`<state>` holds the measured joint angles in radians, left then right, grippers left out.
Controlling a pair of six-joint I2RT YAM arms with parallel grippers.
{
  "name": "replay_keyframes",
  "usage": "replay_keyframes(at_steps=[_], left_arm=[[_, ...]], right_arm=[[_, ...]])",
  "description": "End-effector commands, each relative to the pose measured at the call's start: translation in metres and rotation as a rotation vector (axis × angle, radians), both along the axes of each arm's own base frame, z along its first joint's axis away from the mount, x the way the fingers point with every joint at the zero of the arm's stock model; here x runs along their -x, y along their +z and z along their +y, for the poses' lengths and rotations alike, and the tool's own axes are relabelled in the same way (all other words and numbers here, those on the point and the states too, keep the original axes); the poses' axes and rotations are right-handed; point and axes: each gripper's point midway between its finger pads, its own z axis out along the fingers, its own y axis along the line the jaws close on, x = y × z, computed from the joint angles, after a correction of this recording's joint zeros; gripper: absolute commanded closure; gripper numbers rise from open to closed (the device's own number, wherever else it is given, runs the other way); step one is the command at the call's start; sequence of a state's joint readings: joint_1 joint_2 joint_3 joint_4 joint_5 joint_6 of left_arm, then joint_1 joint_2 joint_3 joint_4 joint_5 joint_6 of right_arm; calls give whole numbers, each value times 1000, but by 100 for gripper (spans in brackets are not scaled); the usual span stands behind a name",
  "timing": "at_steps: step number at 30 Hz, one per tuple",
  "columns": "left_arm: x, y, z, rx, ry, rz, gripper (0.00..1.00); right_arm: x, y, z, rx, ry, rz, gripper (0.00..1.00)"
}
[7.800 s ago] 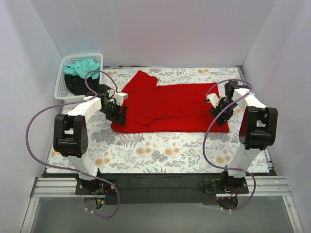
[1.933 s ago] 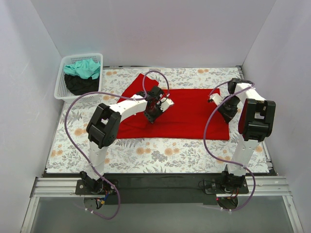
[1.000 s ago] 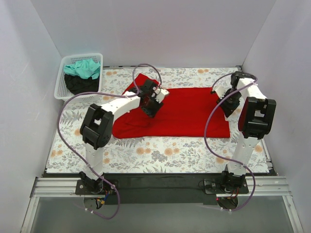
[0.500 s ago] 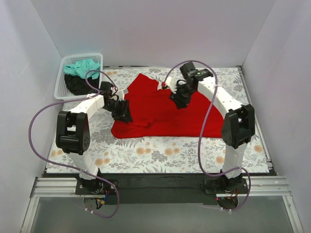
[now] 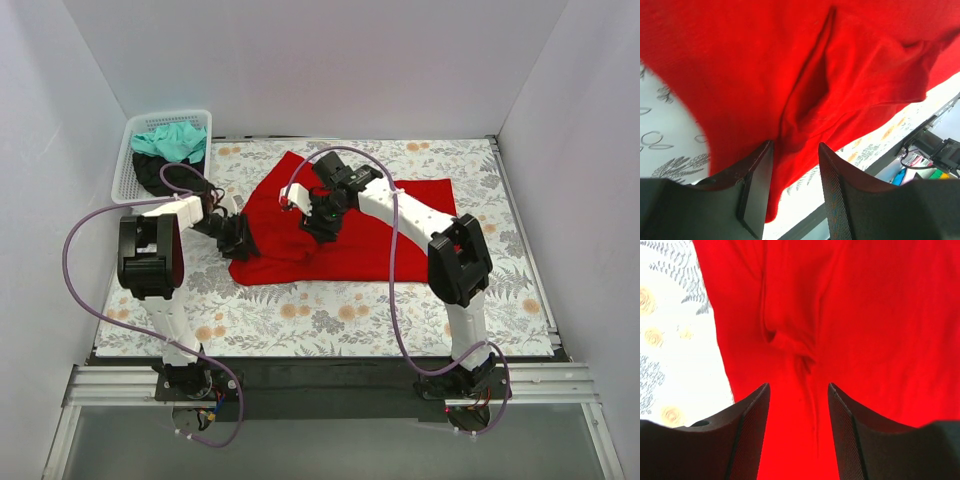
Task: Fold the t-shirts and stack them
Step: Fold the tshirt
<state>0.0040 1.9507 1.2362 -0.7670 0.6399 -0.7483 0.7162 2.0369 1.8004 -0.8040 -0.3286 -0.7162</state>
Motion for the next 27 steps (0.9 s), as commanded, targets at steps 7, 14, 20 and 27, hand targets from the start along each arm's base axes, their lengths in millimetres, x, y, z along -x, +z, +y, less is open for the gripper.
replay_keyframes(at_steps=[7,14,20,27], left_arm=[[-34,47,-3,2,33,-154,60],[-42,49,-8,42,44,-132,60],[-44,45,-11,51,36,-120,61],[-37,37,-23,52,9,-102,61]], right_arm=[[5,-11,38,-14,80,-85,41],[19,-39,46,36,135,-77,39],[16,-59,45,74,130,-69,45],[16,-76,34,123,128,-70,74]])
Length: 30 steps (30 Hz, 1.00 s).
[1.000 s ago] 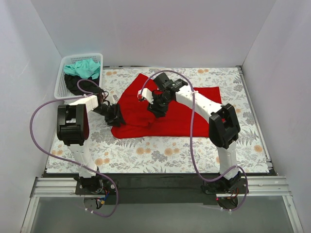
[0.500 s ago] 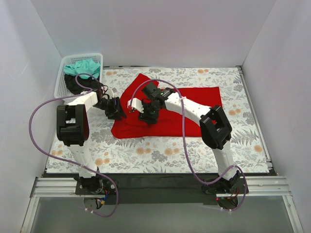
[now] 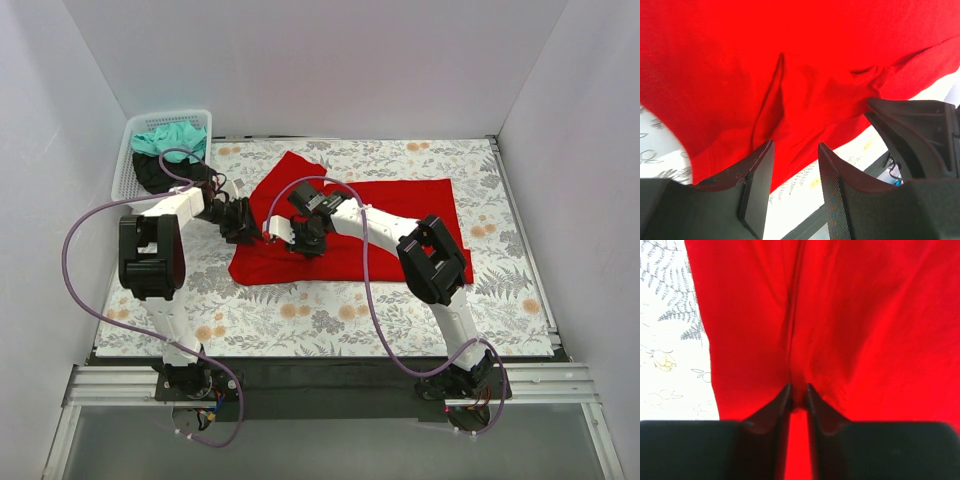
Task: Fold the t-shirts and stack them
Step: Fold the tshirt
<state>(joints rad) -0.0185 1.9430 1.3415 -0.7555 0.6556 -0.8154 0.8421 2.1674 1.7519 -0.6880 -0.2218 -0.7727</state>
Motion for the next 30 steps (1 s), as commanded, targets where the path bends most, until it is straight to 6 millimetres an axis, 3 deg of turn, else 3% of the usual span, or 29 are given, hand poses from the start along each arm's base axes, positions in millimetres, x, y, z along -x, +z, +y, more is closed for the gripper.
replay_keyframes(at_steps=[1,7,20,22,23,26,30], left_arm=[[-2,4,-11,23,-19,-11,61],[-7,-9,-3,-43,-6,-10,62],[2,-25,-17,-58,-46,27,64],[-2,-24,-17,-58,-46,19,69],[-3,-22,-18,-52,-49,16,78],[-10,-9,-19,-48,-53,-25,90],[-21,13,-22,-27,-64,-97,100]], right_arm=[[-4,-6,-2,8,0,-19,79],[-6,-6,-4,14,-3,-29,98],[-9,-1,-4,3,-19,-32,99],[-10,0,-4,2,-23,-33,99],[-11,0,-5,2,-25,-35,99],[-13,4,-7,-6,-37,-35,99],[-23,15,-9,-40,-71,-32,99]])
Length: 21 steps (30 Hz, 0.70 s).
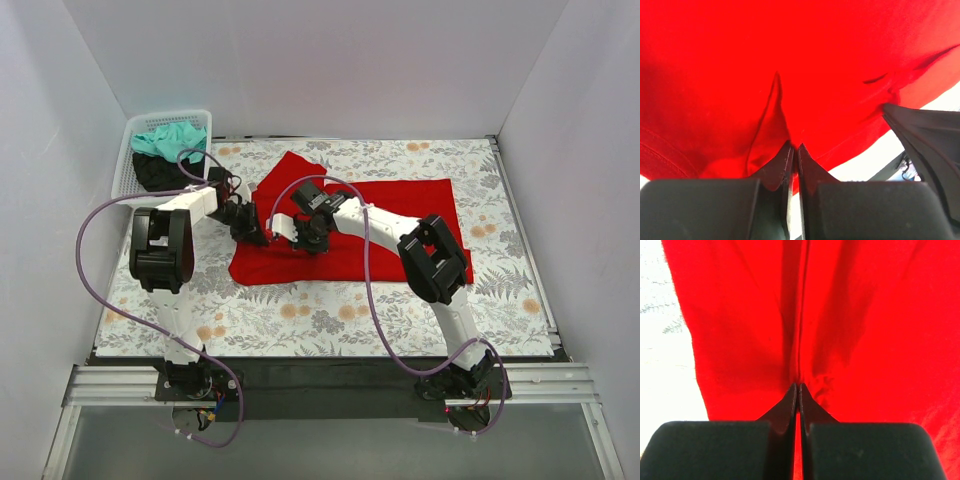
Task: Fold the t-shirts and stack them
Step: Fold the tshirt
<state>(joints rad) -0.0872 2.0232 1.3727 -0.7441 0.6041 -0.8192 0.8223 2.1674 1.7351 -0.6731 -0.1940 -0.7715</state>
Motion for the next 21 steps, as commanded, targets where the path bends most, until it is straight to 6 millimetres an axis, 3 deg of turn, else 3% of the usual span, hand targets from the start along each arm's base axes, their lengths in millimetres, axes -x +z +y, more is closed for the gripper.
replay_keyframes(at_steps=[1,8,21], left_arm=[[-24,43,-4,34,-13,-143,100],[-57,61,-13,74,-17,-186,100],[-98,61,-29,56,-29,-229,100]], right_arm=[[-16,24,0,-71,-49,-17,99],[-42,38,-8,-129,-134,-8,99],[-74,38,-27,-184,-262,38,99]])
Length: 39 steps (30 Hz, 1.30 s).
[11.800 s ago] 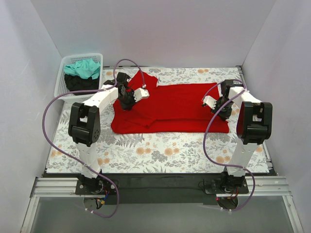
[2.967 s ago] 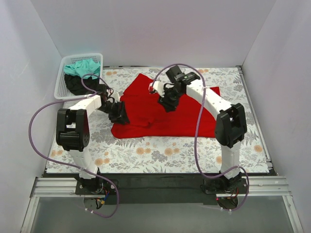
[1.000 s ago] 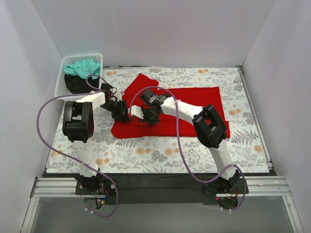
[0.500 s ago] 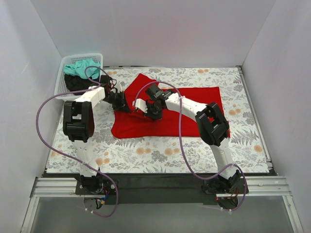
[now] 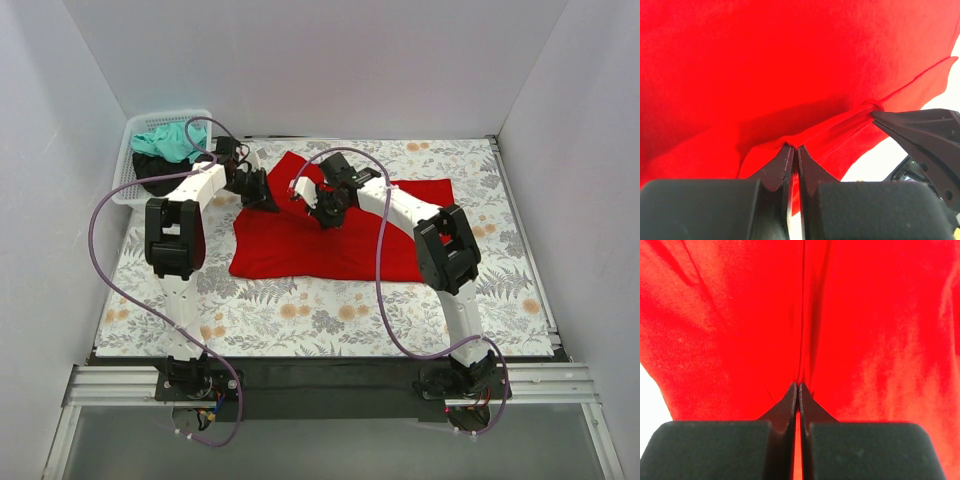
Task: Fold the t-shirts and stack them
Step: Fold the tshirt
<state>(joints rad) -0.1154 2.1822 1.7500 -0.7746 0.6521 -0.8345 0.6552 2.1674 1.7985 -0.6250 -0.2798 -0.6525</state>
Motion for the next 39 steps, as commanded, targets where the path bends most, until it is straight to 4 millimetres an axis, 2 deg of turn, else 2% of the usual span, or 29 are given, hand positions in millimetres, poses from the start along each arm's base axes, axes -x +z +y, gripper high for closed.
replay_keyframes(at_steps=[1,5,8,9,11,12,13,14,15,16,17,18,19,20,21,22,23,24,25,27,28,29,31,32,36,38,39], left_arm=[[-15,19,-2,-13,4,-60,100],[-18,14,-2,-30,11,-55,98],[-24,18,0,-35,19,-74,83],[-25,22,0,-33,14,-88,74],[-26,29,8,-10,11,-108,66],[-23,41,12,2,7,-126,61],[-17,48,15,29,-7,-132,53],[-14,54,29,35,1,-141,48],[0,59,37,33,-12,-154,47],[9,67,42,55,-27,-169,44],[19,67,62,55,-3,-152,43],[35,69,68,40,-48,-179,40],[48,67,72,41,-73,-172,40],[66,63,75,28,-90,-126,40],[87,50,76,19,-114,-84,40],[99,51,77,2,-148,-104,40],[108,47,79,-16,-154,-99,40],[116,39,81,-27,-155,-85,40],[127,31,81,-35,-162,-68,39],[133,20,84,-56,-152,-55,39],[135,13,85,-67,-152,-57,39],[135,11,85,-81,-154,-63,39],[138,-1,86,-132,-165,-59,39],[139,-7,88,-151,-170,-49,40],[141,-24,91,-207,-171,-33,45],[140,-32,95,-232,-163,-20,54],[141,-36,96,-237,-161,-3,58]], right_arm=[[-8,11,2,-39,-27,7,99],[-8,7,1,-37,-27,14,99],[-13,1,1,-26,-51,18,99],[-15,-6,-1,-5,-80,24,93],[-19,-9,-8,14,-113,26,73],[-20,-5,-13,17,-140,23,56],[-21,-3,-18,19,-158,24,49],[-25,0,-30,17,-190,29,41],[-22,8,-40,14,-208,35,29],[-21,12,-50,11,-233,46,23],[-25,17,-68,8,-272,55,18],[-15,27,-80,-1,-284,78,9],[-12,31,-91,-2,-301,88,5],[-16,36,-112,-5,-340,91,5],[-12,50,-124,-16,-351,75,5],[-1,43,-140,15,-359,108,4],[0,41,-163,28,-397,120,4],[4,47,-177,36,-416,115,4],[13,36,-203,67,-446,155,4],[22,35,-231,90,-481,166,5],[35,23,-246,122,-492,206,6],[36,20,-268,146,-532,205,6],[45,13,-289,185,-534,209,9],[55,3,-306,220,-562,237,10],[74,-19,-326,267,-559,296,19],[80,-29,-326,277,-546,325,23],[83,-38,-334,279,-570,349,25]])
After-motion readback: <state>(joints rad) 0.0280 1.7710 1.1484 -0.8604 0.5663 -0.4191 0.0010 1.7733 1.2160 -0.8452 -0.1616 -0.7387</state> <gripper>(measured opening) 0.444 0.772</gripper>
